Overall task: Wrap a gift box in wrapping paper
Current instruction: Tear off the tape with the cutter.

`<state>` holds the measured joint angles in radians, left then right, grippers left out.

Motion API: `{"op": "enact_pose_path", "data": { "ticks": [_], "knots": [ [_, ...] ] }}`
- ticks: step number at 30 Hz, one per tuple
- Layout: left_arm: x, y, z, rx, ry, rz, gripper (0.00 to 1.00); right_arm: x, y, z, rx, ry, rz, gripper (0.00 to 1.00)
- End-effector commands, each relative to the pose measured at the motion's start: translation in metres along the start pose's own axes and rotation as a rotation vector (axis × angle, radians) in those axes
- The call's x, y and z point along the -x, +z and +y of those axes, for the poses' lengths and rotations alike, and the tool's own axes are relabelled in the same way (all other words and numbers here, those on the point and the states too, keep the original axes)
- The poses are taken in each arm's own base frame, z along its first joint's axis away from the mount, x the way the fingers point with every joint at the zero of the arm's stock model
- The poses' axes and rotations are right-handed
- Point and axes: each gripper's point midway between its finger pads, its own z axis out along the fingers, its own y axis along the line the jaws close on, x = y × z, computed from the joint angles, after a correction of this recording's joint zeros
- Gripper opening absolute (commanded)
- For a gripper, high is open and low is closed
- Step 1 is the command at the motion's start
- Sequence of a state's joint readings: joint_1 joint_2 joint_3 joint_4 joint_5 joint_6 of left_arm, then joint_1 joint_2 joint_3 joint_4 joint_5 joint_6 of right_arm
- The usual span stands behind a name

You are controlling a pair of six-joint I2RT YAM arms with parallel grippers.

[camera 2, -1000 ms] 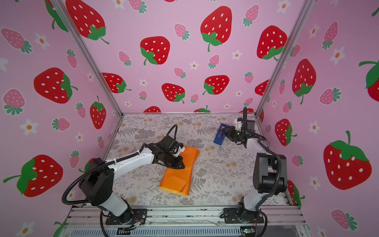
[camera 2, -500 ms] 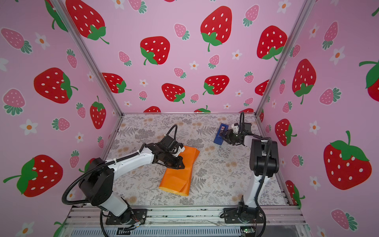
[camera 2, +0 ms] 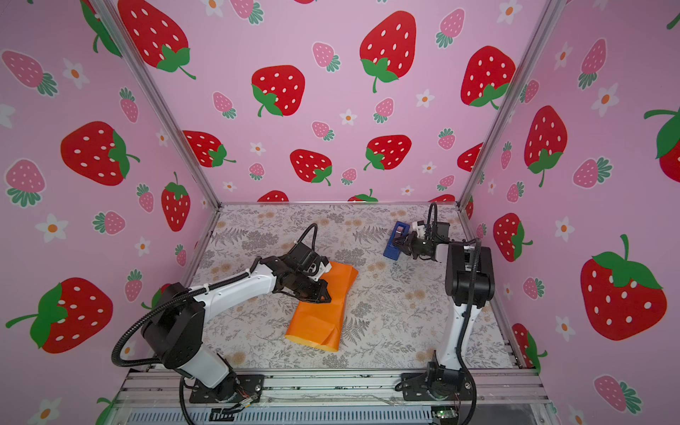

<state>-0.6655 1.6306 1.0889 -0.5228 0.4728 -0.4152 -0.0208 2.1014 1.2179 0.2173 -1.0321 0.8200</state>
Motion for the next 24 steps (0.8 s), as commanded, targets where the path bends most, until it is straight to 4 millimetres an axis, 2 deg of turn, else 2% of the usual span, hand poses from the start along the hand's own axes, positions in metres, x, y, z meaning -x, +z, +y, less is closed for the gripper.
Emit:
{"op": "enact_pose_path", "data": {
  "ticks": [1, 4, 6, 10, 16, 24],
  "knots": [
    [-0.029, 0.014, 0.025, 0.072, -0.058, 0.115, 0.13, 0.006, 0.002, 0.009, 0.029, -0.009, 0.005, 0.12],
    [-0.028, 0.014, 0.023, 0.069, -0.056, 0.118, 0.13, 0.008, -0.002, 0.017, 0.035, -0.016, -0.004, 0.04],
    [-0.029, 0.014, 0.023, 0.067, -0.055, 0.122, 0.13, 0.008, -0.007, 0.03, 0.039, -0.035, -0.015, 0.0],
    [-0.028, 0.013, 0.023, 0.067, -0.055, 0.121, 0.12, 0.002, -0.018, 0.049, 0.047, -0.057, -0.022, 0.0],
    [-0.028, 0.014, 0.024, 0.067, -0.06, 0.127, 0.12, -0.031, -0.025, 0.057, 0.041, -0.052, 0.015, 0.0],
    [-0.029, 0.016, 0.025, 0.067, -0.067, 0.131, 0.11, -0.088, -0.021, 0.045, 0.01, -0.034, 0.08, 0.0]
  ]
}}
